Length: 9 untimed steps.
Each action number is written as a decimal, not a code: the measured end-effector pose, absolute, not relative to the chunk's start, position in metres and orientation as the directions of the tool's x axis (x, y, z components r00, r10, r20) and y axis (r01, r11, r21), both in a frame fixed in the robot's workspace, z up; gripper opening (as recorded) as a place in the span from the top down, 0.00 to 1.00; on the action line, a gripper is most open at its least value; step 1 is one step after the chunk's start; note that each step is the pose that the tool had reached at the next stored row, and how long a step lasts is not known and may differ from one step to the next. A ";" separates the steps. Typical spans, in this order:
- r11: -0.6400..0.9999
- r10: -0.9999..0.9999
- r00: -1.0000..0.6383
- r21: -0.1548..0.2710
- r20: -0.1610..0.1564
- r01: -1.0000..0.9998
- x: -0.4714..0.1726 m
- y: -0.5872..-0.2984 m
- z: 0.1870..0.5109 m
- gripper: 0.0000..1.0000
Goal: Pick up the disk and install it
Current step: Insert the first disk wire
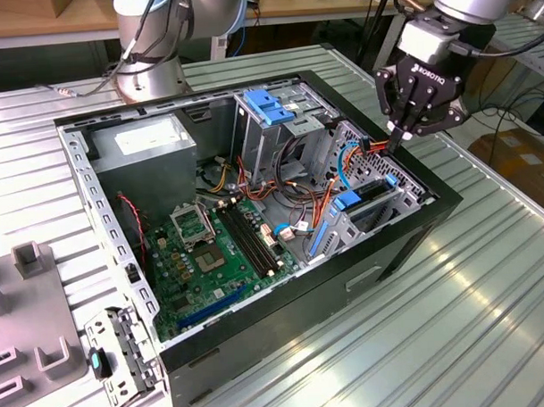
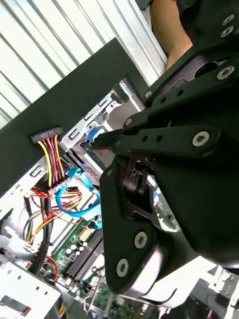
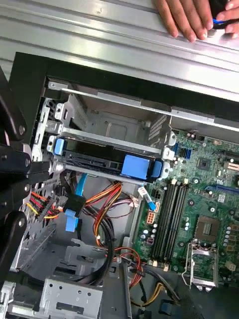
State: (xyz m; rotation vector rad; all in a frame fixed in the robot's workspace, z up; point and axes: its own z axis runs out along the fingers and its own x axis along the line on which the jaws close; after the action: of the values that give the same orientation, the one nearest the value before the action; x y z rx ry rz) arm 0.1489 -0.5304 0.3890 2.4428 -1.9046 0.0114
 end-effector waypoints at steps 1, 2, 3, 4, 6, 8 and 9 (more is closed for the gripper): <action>-0.288 -0.957 0.289 0.039 0.030 -0.957 0.151 -0.530 0.395 0.89; -0.302 -0.952 0.304 0.040 0.030 -0.952 0.151 -0.530 0.395 0.89; -0.320 -0.946 0.321 0.040 0.030 -0.946 0.151 -0.530 0.395 0.89; -0.338 -0.940 0.340 0.040 0.030 -0.940 0.151 -0.530 0.395 0.89; -0.378 -0.925 0.379 0.040 0.029 -0.925 0.151 -0.530 0.395 0.89; -0.405 -0.913 0.406 0.040 0.029 -0.913 0.152 -0.530 0.394 0.89; -0.410 -0.911 0.411 0.040 0.029 -0.911 0.153 -0.530 0.393 0.89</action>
State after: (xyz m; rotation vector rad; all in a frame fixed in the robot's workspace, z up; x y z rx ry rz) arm 0.1529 -0.5299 0.3933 2.5976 -1.6783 0.0040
